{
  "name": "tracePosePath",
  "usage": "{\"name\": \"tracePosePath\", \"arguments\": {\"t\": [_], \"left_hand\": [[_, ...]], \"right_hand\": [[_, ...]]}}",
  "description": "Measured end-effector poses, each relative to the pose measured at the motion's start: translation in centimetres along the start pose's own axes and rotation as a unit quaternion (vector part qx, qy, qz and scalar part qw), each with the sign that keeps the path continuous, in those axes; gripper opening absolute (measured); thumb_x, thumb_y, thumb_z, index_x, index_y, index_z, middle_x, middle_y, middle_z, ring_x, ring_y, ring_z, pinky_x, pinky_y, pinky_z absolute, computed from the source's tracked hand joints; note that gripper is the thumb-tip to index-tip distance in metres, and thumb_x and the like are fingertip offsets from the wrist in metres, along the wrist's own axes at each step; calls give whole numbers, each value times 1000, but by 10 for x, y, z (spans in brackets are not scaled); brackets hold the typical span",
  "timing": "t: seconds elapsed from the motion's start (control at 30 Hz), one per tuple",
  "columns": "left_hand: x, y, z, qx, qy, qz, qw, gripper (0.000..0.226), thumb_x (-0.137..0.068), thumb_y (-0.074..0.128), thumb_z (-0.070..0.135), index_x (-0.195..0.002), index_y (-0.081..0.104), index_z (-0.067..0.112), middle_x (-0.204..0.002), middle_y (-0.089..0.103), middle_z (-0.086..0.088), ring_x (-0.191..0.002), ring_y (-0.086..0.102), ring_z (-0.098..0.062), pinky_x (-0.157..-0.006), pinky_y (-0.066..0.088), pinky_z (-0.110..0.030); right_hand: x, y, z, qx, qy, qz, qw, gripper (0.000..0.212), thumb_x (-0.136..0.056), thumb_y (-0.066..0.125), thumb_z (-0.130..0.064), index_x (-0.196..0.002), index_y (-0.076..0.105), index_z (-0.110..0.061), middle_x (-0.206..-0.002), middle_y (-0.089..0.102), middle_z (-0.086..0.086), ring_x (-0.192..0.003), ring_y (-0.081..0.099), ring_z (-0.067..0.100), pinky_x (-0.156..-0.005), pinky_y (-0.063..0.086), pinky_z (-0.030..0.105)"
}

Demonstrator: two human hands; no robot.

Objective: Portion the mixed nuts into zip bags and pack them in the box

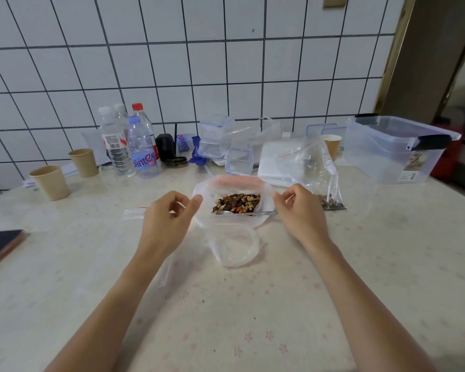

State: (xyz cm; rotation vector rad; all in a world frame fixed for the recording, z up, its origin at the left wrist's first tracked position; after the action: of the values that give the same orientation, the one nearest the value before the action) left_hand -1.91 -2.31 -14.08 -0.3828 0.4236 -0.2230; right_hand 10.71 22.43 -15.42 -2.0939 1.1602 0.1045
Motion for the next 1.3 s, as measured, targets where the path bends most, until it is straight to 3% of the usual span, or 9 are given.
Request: {"name": "tracePosePath", "arguments": {"t": [0.1,0.23,0.33,0.47,0.63,0.73,1.0,1.17,1.3], "left_hand": [[-3,2,-6,-21,-10,59,998,39,-89,72,55,-95,60,19,-86,66,2,-67,59,-11,-63,46,-27],[-8,13,-15,-4,-42,4,999,60,-88,70,59,-130,55,18,-126,61,6,-100,64,-8,-79,49,-25],[-18,25,-15,21,-101,-49,993,75,-89,68,64,-145,51,18,-138,58,6,-117,59,-14,-79,49,-25],[-36,41,-7,27,-102,-66,992,68,-87,69,64,-137,61,19,-126,68,4,-110,64,-16,-65,46,-23],[-46,66,-9,-15,-124,-45,991,37,-84,74,54,-96,71,20,-90,71,-1,-87,68,-20,-76,59,-42],[-43,72,-15,-25,-92,-22,995,26,-93,65,44,-97,69,19,-88,72,-3,-87,69,-24,-78,60,-46],[-42,68,-16,116,-73,-32,990,16,-102,55,28,-104,69,21,-97,72,-4,-92,66,-23,-74,52,-36],[-41,69,-10,178,-104,-53,977,24,-103,56,27,-124,66,21,-118,71,-4,-112,65,-24,-93,56,-43],[-40,70,-6,205,-93,-67,972,18,-101,58,31,-114,70,28,-109,74,4,-106,68,-18,-81,54,-33]], "right_hand": [[0,14,4,66,19,-63,996,36,-98,57,-52,-109,56,-18,-100,64,-2,-92,61,22,-75,48,35],[1,29,0,13,47,-101,994,33,-94,63,-50,-104,58,-19,-101,61,-4,-92,61,20,-74,46,34],[1,33,-2,-112,94,-120,982,23,-88,77,-33,-90,62,-15,-86,67,4,-63,62,21,-56,44,28],[4,34,-8,-247,157,-156,943,25,-83,83,-9,-82,58,-10,-58,55,8,-35,43,17,-38,28,20],[7,31,-19,-305,178,-197,915,16,-86,70,-3,-92,59,-14,-54,49,4,-34,45,17,-40,23,21],[3,25,-23,-345,155,-186,907,14,-89,59,-3,-101,64,-9,-50,50,1,-34,47,19,-41,25,23],[-3,6,-23,-265,-5,-97,959,23,-105,51,-19,-90,64,-9,-69,74,5,-60,74,25,-38,45,27],[0,4,-25,-131,-126,-19,983,22,-109,45,-25,-96,59,-15,-70,72,-3,-64,70,12,-58,53,35],[6,10,-29,-59,-158,-19,986,26,-110,41,-29,-99,58,-13,-76,71,-7,-71,69,13,-70,56,43]]}}
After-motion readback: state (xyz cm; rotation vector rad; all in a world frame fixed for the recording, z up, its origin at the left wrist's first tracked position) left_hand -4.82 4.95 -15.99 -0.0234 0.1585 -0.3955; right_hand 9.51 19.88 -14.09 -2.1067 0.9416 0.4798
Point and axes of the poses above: each hand's wrist, its own x-axis away from the middle knuckle, its own y-axis out of the palm, z = x × y, the point moved 2 cm from there along -x, towards the middle knuckle
